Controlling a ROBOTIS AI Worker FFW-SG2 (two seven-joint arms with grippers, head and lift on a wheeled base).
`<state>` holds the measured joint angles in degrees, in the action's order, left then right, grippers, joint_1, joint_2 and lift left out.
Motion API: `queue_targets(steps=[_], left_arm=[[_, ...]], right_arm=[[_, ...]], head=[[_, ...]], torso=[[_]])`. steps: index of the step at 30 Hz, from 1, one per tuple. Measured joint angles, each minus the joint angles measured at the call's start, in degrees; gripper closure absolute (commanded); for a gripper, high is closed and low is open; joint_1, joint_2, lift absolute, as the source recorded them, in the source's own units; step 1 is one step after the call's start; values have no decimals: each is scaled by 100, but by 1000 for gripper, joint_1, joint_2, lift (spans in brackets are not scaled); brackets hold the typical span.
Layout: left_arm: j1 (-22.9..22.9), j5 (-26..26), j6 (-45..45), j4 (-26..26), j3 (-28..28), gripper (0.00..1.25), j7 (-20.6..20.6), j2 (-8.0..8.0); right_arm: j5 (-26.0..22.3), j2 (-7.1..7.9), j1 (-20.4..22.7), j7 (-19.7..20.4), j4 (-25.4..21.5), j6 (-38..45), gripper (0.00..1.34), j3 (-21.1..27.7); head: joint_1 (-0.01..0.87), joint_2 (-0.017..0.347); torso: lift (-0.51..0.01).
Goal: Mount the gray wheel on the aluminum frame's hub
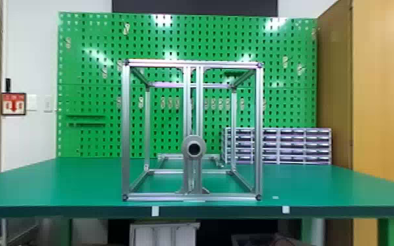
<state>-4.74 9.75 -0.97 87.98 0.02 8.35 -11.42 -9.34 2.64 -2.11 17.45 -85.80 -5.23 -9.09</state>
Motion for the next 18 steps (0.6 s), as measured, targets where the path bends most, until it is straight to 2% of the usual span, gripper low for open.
queue_targets(steps=[9, 14, 18], left_arm=[[7, 13, 0, 0, -6, 165, 0, 0], [9, 18, 0, 0, -10, 167, 0, 0], [15, 18, 0, 0, -11, 167, 0, 0]], right_arm=[[-16, -19, 8, 3, -348, 450, 1044, 54], [-53, -44, -10, 20, -788, 929, 1044, 105], [-79, -79, -65, 187, -1305, 1563, 1044, 155]], head=[[-5, 6], [-5, 6], [-5, 6]], torso=[[-499], [-499], [-499]])
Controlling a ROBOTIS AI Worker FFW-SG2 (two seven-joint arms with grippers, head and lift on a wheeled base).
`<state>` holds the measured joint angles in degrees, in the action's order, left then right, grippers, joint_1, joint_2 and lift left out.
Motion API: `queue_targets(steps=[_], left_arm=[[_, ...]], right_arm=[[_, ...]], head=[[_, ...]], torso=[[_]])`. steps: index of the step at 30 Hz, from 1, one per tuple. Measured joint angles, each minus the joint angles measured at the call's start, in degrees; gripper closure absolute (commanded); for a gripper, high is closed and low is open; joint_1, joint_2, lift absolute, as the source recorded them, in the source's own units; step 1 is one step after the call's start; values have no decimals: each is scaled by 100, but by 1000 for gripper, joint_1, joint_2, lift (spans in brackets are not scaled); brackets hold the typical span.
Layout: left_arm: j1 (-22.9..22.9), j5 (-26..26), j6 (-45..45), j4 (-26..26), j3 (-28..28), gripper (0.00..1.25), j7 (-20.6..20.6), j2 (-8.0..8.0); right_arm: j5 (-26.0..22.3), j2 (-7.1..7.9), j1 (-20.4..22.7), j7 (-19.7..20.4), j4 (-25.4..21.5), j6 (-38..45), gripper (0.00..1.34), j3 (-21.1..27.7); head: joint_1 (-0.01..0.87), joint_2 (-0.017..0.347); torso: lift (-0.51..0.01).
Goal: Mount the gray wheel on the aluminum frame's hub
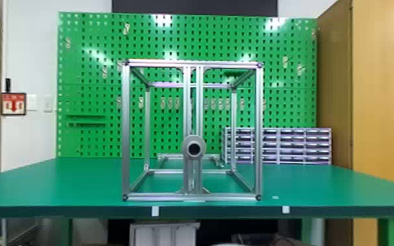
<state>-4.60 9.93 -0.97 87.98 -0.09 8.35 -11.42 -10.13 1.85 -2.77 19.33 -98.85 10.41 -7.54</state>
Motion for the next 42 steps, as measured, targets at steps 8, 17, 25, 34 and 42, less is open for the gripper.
queue_targets(steps=[8, 17, 25, 34, 42], left_arm=[[19, 0, 0, 0, -8, 167, 0, 0], [41, -7, 0, 0, -5, 167, 0, 0], [83, -2, 0, 0, -19, 167, 0, -2], [133, 0, 14, 0, -25, 168, 0, -15], [160, 0, 46, 8, 1, 168, 0, -45]], right_arm=[[-34, -90, -334, 147, -1166, 1705, 1044, 49], [-46, -144, -805, 375, -2211, 3123, 1044, -18], [-281, -109, -1288, 962, -3003, 4051, 1044, -270], [-779, -103, -1921, 1367, -3338, 4600, 1044, -483], [-1163, -80, -2414, 1650, -3386, 4908, 1042, -668]], head=[[-5, 6], [-5, 6], [-5, 6], [-5, 6], [-5, 6]], torso=[[-499], [-499], [-499], [-499], [-499]])
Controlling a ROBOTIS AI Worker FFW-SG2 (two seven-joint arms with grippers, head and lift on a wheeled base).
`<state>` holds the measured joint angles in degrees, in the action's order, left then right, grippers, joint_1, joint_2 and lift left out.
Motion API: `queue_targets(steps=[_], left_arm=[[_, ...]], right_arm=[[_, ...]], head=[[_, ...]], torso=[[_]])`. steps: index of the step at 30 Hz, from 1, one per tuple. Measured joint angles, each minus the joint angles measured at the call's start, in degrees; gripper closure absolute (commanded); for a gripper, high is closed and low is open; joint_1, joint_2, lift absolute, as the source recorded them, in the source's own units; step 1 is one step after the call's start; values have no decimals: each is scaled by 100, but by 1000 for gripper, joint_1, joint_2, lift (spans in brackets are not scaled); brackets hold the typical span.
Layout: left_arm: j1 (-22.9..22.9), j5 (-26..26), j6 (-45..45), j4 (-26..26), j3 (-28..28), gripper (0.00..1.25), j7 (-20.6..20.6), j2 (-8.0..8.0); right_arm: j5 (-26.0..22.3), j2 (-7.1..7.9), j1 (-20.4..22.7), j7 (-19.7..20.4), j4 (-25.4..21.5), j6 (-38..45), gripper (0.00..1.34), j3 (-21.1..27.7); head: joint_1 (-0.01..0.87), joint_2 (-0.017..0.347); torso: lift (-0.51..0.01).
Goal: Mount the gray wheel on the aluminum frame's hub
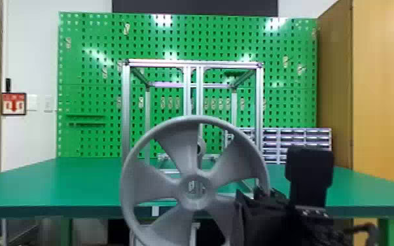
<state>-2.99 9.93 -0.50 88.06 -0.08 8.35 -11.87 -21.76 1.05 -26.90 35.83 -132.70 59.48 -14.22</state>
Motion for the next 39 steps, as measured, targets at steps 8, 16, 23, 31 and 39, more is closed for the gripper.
queue_targets(steps=[8, 16, 23, 31, 39], left_arm=[[3, -7, 42, 1, 34, 168, 0, -25], [-8, -31, 80, 1, 93, 176, 0, -47], [-25, -35, 85, 1, 130, 176, 0, -60], [-28, -35, 86, 1, 151, 179, 0, -65], [-44, -35, 86, 1, 211, 193, 0, -77]], right_arm=[[-126, -85, -330, 324, -1, 86, 1044, -75], [-732, -104, -602, 1219, 28, 173, 1044, -60], [-1142, -105, -742, 1432, 42, 254, 1044, -62], [-1401, -105, -836, 1426, 44, 266, 1044, -69], [-1553, -105, -894, 1426, 58, 274, 1044, 15]], head=[[-5, 6], [-5, 6], [-5, 6], [-5, 6], [-5, 6]], torso=[[-499], [-499], [-499], [-499], [-499]])
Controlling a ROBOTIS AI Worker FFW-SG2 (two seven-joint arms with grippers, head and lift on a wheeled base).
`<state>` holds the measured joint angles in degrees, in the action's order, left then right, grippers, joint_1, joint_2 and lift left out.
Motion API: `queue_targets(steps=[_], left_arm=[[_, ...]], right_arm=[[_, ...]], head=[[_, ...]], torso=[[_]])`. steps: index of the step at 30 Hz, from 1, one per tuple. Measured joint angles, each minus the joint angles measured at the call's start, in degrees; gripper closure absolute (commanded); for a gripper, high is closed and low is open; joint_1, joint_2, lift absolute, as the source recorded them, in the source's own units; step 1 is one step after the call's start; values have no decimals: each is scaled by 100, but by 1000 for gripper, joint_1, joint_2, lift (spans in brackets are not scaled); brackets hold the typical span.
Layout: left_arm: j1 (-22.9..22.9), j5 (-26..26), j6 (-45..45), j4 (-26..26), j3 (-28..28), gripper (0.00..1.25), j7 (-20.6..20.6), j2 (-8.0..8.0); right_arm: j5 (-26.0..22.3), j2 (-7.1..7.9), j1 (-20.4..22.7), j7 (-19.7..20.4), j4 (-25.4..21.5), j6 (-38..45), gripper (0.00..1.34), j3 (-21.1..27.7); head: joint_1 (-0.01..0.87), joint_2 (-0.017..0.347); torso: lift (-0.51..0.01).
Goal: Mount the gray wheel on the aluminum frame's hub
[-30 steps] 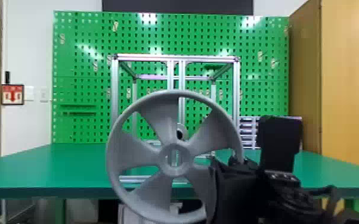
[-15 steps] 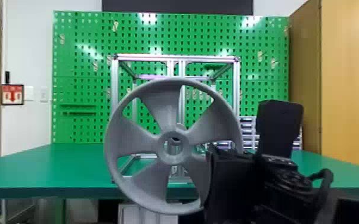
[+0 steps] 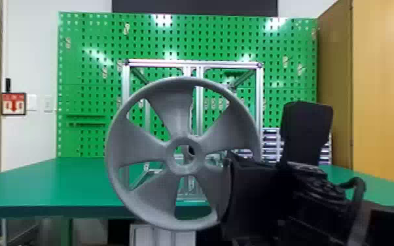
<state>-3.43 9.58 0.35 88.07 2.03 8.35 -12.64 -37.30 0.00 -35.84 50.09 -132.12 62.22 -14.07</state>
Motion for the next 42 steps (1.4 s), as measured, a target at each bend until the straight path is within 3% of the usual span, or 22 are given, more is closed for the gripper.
queue_targets(steps=[10, 17, 29, 42], left_arm=[[-12, 6, 85, 134, 23, 209, -60, -2], [105, 238, 397, 827, 153, 208, -523, -98], [407, 1378, 816, 2333, 501, 208, -1529, -335], [82, 2692, 983, 3282, 1097, 209, -2354, -703]], right_arm=[[-9, 0, 10, 0, 13, 0, 1042, 50], [51, 0, 16, 0, 37, -8, 1042, 54], [192, 0, 16, 0, 134, -21, 1044, 72], [299, 0, 17, 0, 225, -44, 1042, 74]], head=[[-5, 6], [-5, 6], [-5, 6], [-5, 6]], torso=[[-499], [-499], [-499], [-499]])
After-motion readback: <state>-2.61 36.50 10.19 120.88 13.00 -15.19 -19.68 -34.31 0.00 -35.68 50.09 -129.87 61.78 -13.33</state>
